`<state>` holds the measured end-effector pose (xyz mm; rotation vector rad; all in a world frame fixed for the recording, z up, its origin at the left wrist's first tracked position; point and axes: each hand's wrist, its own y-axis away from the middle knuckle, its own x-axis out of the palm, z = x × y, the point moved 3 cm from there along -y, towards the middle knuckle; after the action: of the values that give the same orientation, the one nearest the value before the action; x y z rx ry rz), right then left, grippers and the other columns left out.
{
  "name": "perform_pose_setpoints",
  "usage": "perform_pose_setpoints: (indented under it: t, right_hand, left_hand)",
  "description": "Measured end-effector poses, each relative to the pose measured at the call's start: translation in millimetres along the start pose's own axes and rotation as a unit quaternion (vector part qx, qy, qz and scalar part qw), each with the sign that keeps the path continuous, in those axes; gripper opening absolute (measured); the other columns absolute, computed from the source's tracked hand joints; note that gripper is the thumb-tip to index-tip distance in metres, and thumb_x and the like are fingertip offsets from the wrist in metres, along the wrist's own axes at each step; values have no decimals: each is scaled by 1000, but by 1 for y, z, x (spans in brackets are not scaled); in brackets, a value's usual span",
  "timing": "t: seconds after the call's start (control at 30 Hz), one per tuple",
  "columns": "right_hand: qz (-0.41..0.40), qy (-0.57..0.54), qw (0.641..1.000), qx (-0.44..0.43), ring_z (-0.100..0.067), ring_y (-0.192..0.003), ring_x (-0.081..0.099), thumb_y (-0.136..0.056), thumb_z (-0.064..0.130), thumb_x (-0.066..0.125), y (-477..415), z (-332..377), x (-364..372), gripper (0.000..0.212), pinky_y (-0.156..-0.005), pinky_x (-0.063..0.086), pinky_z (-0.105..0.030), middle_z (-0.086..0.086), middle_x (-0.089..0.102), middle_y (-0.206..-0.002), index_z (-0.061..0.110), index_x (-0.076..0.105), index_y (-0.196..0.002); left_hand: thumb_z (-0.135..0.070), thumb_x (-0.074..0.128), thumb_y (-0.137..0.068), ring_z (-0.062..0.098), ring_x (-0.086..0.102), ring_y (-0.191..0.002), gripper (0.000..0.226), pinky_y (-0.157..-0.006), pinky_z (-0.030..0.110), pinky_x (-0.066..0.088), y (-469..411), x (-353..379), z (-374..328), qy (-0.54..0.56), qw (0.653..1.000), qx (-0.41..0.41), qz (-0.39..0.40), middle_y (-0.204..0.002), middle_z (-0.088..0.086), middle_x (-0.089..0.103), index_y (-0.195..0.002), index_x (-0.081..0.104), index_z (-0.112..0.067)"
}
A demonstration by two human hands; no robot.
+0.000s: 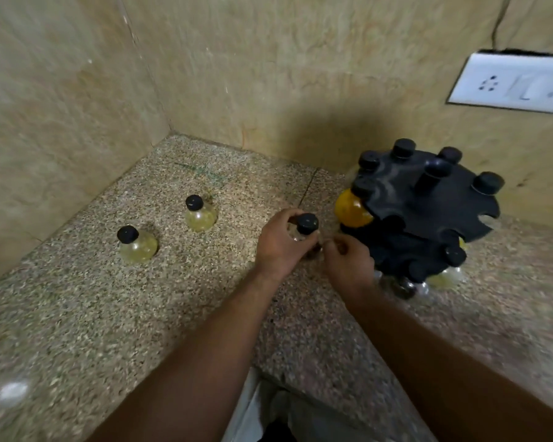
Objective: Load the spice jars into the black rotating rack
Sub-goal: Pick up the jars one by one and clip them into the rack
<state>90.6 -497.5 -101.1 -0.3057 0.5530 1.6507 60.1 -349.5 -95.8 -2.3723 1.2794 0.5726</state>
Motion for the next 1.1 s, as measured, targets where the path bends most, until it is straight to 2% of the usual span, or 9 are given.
perform_pose_setpoints:
  t: [0.07, 0.2, 0.4, 0.5, 0.67, 0.77, 0.9, 1.0, 1.1]
  right_hand:
    - [-18, -94, 995, 28, -20, -95, 66, -91, 37, 59, 7, -11, -24, 28, -75, 48, -31, 5, 71, -99, 25, 73, -111]
    - [-40, -282, 956, 65, -26, -80, 66, -87, 39, 60, 10, -24, -62, 25, -68, 52, -42, -5, 73, -87, 19, 74, -93]
    - [-41, -411, 906, 93, -17, -61, 59, -98, 31, 60, -2, -27, -100, 24, -55, 45, -33, -9, 71, -96, 10, 66, -107]
    - [-36, -408, 907, 103, -14, -57, 59, -100, 29, 59, -8, -21, -112, 17, -48, 42, -27, -8, 68, -87, 13, 65, -101]
    - [-48, -368, 921, 118, -12, -51, 54, -99, 27, 62, -18, -20, -120, 16, -46, 40, -27, -5, 61, -74, 12, 65, -93]
    - [-49, -348, 930, 108, -14, -50, 46, -101, 27, 58, -21, -21, -120, 22, -44, 38, -27, -4, 52, -67, 12, 60, -86]
    - [-59, -323, 940, 95, -21, -63, 53, -102, 28, 56, -27, -27, -117, 26, -52, 42, -32, -12, 56, -80, 12, 57, -82]
    - [-51, -316, 943, 93, -23, -69, 57, -103, 29, 54, -28, -30, -112, 27, -56, 45, -34, -12, 59, -83, 11, 58, -84]
    - [-58, -333, 936, 97, -27, -82, 66, -104, 27, 54, -26, -27, -108, 24, -67, 53, -37, -15, 66, -94, 8, 63, -90]
  left_hand:
    - [-41, 84, -73, 0, 59, -103, 51, -88, 20, 50, 18, 13, -16, 13, 1000, 2, 18, -114, -12, 67, -117, 65, -25]
    - [-41, 83, -73, -2, 56, -101, 51, -81, 13, 45, 37, 31, -43, 31, 998, 24, 51, -114, -13, 61, -117, 63, -27]
    - [-38, 84, -76, -6, 52, -97, 49, -80, 7, 41, 39, 48, -75, 25, 994, 79, 70, -113, -10, 54, -118, 63, -24]
    - [-37, 83, -77, 4, 53, -105, 51, -88, 16, 45, 32, 55, -84, 28, 992, 93, 83, -117, -8, 53, -122, 62, -23]
    - [-30, 81, -81, 6, 53, -111, 50, -89, 10, 39, 17, 66, -95, 23, 989, 110, 94, -120, -6, 51, -126, 61, -20]
    - [-27, 80, -84, 9, 51, -112, 50, -93, 13, 40, 11, 74, -100, 15, 987, 122, 104, -118, -7, 46, -128, 60, -17]
    - [-27, 77, -86, 8, 48, -111, 50, -92, 16, 41, 11, 81, -96, 7, 985, 127, 118, -119, -7, 41, -130, 57, -15]
    - [-26, 76, -87, 14, 51, -115, 49, -94, 25, 45, 12, 85, -93, 19, 987, 120, 107, -125, 0, 44, -130, 55, -14]
    - [-27, 75, -88, 14, 51, -117, 50, -95, 28, 48, 11, 87, -92, 31, 988, 110, 103, -132, 3, 44, -131, 53, -15]
